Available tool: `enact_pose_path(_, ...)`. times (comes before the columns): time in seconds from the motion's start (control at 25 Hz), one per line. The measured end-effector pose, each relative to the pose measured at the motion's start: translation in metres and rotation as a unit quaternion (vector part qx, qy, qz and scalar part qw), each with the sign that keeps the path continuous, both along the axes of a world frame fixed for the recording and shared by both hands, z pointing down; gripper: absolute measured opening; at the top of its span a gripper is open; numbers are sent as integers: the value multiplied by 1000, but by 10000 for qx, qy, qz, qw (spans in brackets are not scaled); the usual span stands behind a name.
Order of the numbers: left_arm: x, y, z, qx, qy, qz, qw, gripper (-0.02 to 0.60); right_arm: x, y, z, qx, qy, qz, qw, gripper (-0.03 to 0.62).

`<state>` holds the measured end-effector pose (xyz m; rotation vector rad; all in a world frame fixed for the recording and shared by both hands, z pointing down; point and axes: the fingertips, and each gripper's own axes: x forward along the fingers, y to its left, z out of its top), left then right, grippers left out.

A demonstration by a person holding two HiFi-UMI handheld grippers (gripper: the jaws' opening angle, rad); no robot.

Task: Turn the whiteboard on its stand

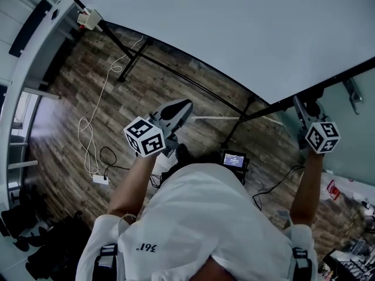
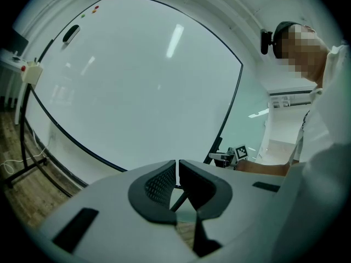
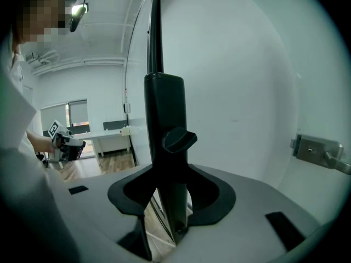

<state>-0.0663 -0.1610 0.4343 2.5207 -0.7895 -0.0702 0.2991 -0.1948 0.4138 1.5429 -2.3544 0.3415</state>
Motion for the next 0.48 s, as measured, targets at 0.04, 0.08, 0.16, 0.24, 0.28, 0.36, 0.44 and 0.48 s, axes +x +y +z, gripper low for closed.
enact_pose_path(0.04, 2, 0, 1, -4, -1, -1, 10000, 8, 4, 1, 1, -6, 2, 7, 10000, 186)
enact_pose_path(0.08, 5, 0, 2, -8, -3, 2, 10000, 8, 8, 2, 1, -8, 4, 14, 10000, 186)
enact_pose_path(0.16, 10, 0, 2, -15, -5, 18, 10000, 8, 16, 5, 2, -18, 11, 22, 10000, 186)
enact_pose_path(0.24, 11, 1, 2, -13, -7, 37, 10000, 8, 20, 8, 2, -30, 18, 29, 10000, 184)
enact_pose_path(0.28, 11, 1, 2, -10, -9, 42, 10000, 8, 21, 9, 2, -31, 20, 37, 10000, 185)
enact_pose_path(0.36, 9, 1, 2, -2, -13, 40, 10000, 8, 22, 11, 2, -23, 26, 47, 10000, 185)
enact_pose_path(0.44, 6, 0, 1, 3, -15, 28, 10000, 8, 22, 12, 1, -20, 34, 43, 10000, 184)
enact_pose_path(0.48, 5, 0, 1, 6, -18, 23, 10000, 8, 23, 13, 1, -21, 35, 43, 10000, 184)
